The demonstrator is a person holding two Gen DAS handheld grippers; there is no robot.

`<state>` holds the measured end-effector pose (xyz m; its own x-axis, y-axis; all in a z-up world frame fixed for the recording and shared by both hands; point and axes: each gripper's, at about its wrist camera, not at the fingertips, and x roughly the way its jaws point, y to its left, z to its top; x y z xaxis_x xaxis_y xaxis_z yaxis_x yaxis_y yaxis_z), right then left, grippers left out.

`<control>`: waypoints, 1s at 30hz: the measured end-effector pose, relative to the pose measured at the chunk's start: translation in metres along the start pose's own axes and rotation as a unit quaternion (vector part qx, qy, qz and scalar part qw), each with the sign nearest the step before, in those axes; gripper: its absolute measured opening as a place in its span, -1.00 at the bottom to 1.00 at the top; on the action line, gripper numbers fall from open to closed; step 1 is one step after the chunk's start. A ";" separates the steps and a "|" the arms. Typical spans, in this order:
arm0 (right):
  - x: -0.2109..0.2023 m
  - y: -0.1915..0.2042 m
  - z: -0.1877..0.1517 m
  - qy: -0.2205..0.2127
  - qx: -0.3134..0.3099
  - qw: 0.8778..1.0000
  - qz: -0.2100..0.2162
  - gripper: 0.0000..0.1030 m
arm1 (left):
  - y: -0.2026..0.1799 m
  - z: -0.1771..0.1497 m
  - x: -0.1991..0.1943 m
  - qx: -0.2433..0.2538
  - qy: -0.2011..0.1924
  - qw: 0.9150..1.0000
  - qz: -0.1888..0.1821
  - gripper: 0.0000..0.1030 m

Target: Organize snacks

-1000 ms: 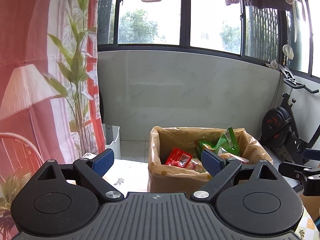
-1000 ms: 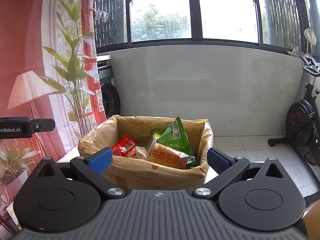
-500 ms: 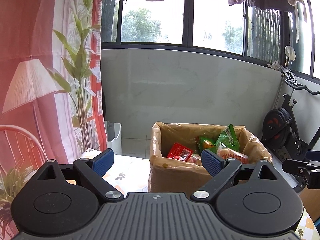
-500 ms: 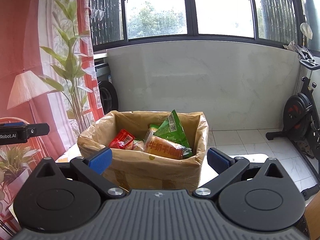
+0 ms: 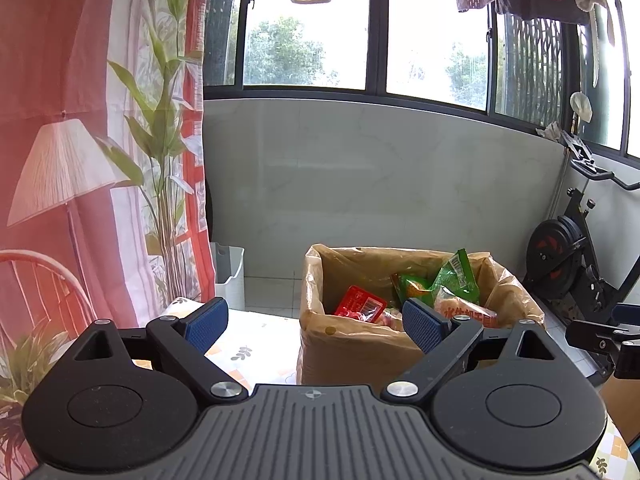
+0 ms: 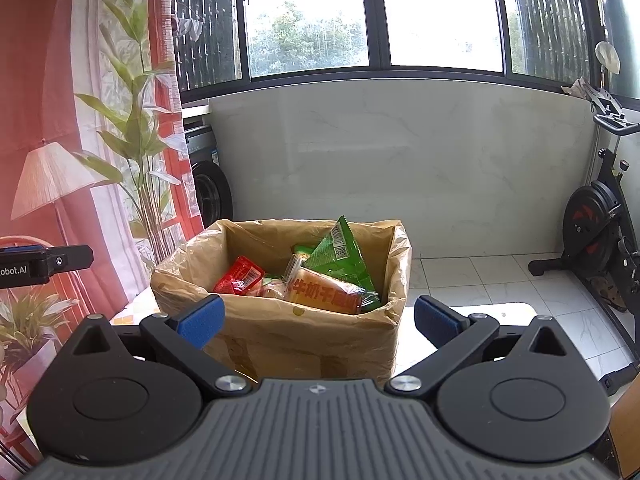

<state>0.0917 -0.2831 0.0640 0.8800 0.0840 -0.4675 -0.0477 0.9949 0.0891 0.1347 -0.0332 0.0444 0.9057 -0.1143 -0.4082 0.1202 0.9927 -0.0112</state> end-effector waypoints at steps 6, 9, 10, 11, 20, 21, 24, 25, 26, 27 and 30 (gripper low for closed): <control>0.000 0.000 0.000 0.000 0.000 1.000 0.000 0.99 | 0.000 0.000 0.000 0.001 0.001 1.000 0.001 0.85; -0.001 -0.001 0.000 0.000 0.000 1.000 0.000 0.99 | -0.001 0.000 0.000 0.001 0.002 1.000 0.001 0.85; 0.000 -0.001 0.000 0.000 0.000 1.000 0.000 0.99 | -0.001 0.000 0.000 0.001 0.001 1.000 0.001 0.85; 0.000 -0.001 0.000 0.001 0.000 1.000 0.000 0.99 | -0.001 0.000 0.000 0.001 0.001 1.000 0.001 0.85; 0.001 -0.001 -0.001 0.001 0.000 1.000 0.001 0.99 | -0.002 -0.001 -0.001 0.001 0.002 1.000 0.003 0.85; 0.001 -0.001 -0.001 0.002 -0.001 1.000 0.000 0.99 | -0.002 -0.001 -0.001 0.001 0.001 1.000 0.002 0.85; 0.001 -0.001 -0.002 0.001 0.000 1.000 0.001 0.99 | -0.001 -0.002 -0.001 0.001 0.001 1.000 0.002 0.85; 0.001 -0.001 -0.001 0.001 -0.001 1.000 0.001 0.99 | -0.001 -0.002 -0.001 0.001 0.001 1.000 0.002 0.85; 0.001 -0.001 -0.002 0.001 -0.001 1.000 0.001 0.99 | -0.001 -0.002 -0.001 0.001 0.001 1.000 0.001 0.85; 0.001 -0.002 -0.002 0.001 -0.001 1.000 0.001 0.99 | -0.001 -0.002 -0.001 0.001 0.001 1.000 0.002 0.85; 0.001 -0.002 -0.002 0.002 0.000 1.000 0.001 0.99 | 0.000 -0.002 -0.002 0.003 -0.003 1.000 0.000 0.85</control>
<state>0.0917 -0.2845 0.0618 0.8782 0.0858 -0.4706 -0.0489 0.9947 0.0900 0.1320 -0.0330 0.0435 0.9079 -0.1151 -0.4030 0.1233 0.9924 -0.0057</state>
